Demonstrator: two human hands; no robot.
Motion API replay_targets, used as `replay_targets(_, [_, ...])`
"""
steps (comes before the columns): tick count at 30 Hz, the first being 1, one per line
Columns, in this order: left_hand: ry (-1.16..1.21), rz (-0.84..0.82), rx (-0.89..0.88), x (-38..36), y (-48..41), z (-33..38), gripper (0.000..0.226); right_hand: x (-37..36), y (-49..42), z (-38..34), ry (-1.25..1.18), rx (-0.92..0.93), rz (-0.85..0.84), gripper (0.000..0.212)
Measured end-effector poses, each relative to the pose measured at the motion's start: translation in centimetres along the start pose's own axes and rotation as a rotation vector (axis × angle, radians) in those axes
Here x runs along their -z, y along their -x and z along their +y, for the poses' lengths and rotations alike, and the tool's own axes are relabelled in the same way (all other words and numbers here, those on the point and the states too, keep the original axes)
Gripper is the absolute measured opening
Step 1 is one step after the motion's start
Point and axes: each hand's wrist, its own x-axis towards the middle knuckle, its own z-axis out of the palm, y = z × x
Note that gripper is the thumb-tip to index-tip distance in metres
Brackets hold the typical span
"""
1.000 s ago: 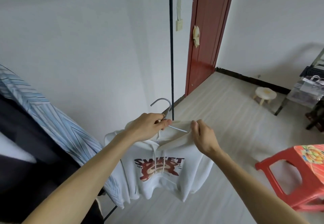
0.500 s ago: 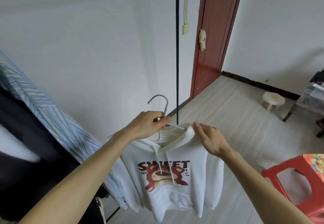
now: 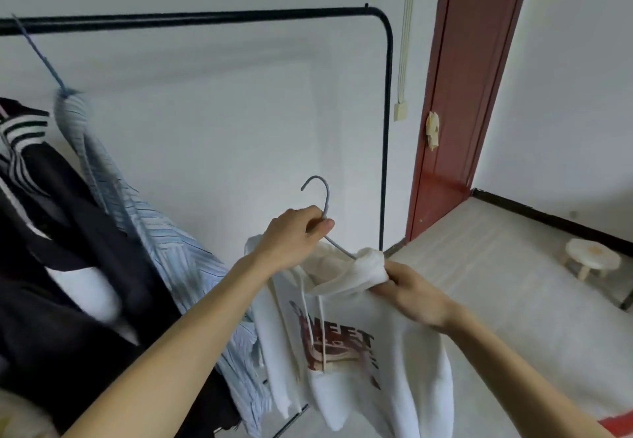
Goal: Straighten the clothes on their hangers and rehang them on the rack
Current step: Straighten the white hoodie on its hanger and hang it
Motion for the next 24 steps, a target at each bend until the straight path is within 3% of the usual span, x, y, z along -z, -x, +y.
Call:
replay_targets(4, [-0.634,0.265,0.009,6.0,0.5,-1.4,0.038,0.1,-3.3,-5.0,-0.137,0.011,0.024,0.02])
replay_targets(6, [-0.922,0.276,0.078,9.2,1.8,-2.4,0.041,0.5,-5.3,-7.4,-0.166,0.018,0.067,0.018])
replay_targets(9, [-1.087,0.356,0.089,12.5,4.1,-4.0,0.033,0.3,-8.5,-11.5,-0.15,0.078,0.113,0.016])
replay_targets(13, [-1.017,0.603,-0.044,15.2,6.4,-4.4,0.023,-1.7,-12.2,-18.0,-0.174,0.192,0.073,0.016])
replay_targets(17, [-0.801,0.754,0.219,18.2,8.2,-3.5,0.048,-4.2,-15.0,-23.8,-0.183,0.315,0.038,0.019])
replay_targets(20, [-0.703,0.645,0.447,20.5,9.4,-4.7,0.06,-6.4,-17.3,-27.5,-0.186,0.384,0.053,0.022])
replay_targets(24, [-0.524,0.568,0.547,21.3,10.9,-6.3,0.061,-9.7,-19.7,-29.5,-0.123,0.409,0.026,0.026])
